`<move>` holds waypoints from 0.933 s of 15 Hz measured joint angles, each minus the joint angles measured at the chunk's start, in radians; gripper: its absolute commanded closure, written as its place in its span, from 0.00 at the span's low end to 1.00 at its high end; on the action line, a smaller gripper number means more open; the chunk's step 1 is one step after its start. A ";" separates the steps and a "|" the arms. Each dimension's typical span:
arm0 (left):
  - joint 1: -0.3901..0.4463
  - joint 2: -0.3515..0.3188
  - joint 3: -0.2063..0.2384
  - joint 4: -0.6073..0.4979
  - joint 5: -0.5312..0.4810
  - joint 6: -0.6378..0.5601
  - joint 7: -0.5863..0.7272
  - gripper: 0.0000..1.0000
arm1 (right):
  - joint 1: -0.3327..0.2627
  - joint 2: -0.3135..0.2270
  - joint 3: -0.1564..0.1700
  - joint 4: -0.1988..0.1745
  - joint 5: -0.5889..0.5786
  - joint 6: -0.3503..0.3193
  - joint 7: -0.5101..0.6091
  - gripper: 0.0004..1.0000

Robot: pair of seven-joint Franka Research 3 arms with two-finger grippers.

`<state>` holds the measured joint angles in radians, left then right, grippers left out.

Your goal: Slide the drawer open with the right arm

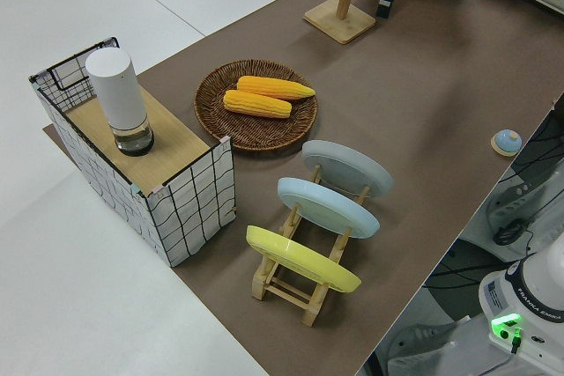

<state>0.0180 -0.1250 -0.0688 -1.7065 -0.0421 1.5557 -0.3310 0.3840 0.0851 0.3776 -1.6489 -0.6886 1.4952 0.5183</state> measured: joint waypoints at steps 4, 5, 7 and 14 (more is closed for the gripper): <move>0.000 0.000 0.000 0.000 0.000 0.000 0.000 0.01 | -0.084 -0.094 -0.069 0.000 0.311 0.057 -0.017 0.01; 0.000 0.000 0.000 0.000 0.000 0.000 0.000 0.01 | -0.108 -0.117 -0.095 0.001 0.375 0.062 -0.049 0.01; 0.000 0.000 0.000 0.000 0.000 0.000 0.000 0.01 | -0.152 -0.152 -0.136 0.001 0.459 0.066 -0.108 0.01; 0.000 0.000 0.000 0.000 0.000 0.000 0.000 0.01 | -0.339 -0.200 -0.207 0.000 0.679 0.067 -0.247 0.01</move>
<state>0.0180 -0.1250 -0.0688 -1.7065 -0.0421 1.5557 -0.3310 0.0448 -0.1146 0.1703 -1.6490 -0.0099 1.5625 0.2713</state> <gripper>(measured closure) 0.004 0.004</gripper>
